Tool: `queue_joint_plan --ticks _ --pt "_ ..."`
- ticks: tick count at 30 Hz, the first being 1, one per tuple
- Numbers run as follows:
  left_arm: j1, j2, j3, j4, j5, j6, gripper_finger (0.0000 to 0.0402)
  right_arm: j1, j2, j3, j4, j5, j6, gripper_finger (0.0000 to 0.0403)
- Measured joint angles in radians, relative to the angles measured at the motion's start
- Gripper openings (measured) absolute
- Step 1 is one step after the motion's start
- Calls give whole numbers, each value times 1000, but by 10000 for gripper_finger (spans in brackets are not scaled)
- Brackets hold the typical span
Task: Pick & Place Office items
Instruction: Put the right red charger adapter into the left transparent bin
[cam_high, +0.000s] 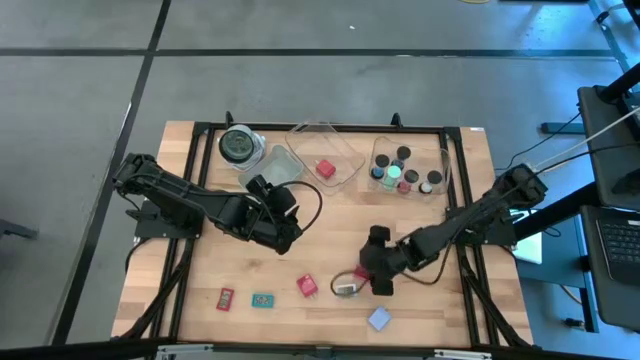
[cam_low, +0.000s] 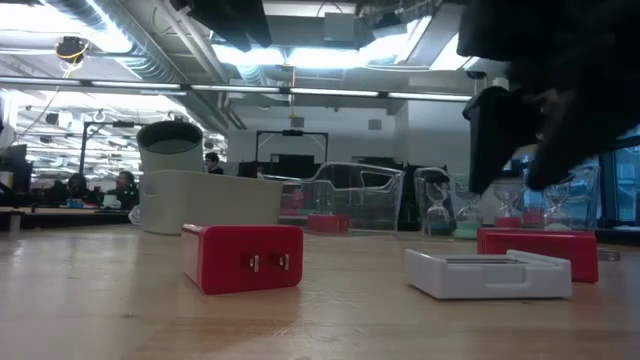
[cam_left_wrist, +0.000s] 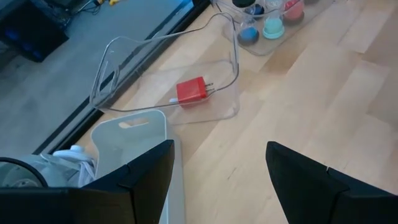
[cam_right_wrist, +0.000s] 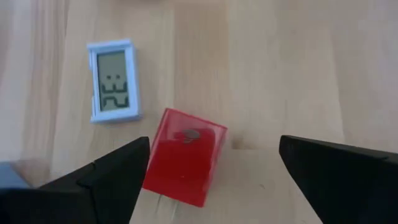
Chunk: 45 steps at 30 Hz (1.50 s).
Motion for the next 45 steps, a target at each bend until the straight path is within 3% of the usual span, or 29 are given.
queue_joint_plan --ticks 15,29,33,40,45 --pt "0 0 0 0 0 29 251 0 61 0 43 -21 257 362" --pt "0 0 0 0 0 65 251 0 154 2 55 -60 295 358" --pt "0 0 0 0 0 65 251 -1 147 1 50 -75 294 325" --pt "0 0 0 0 -5 64 251 -4 139 1 35 -100 293 212" --pt "0 0 0 0 -9 48 251 -28 83 -1 -11 -122 262 213"
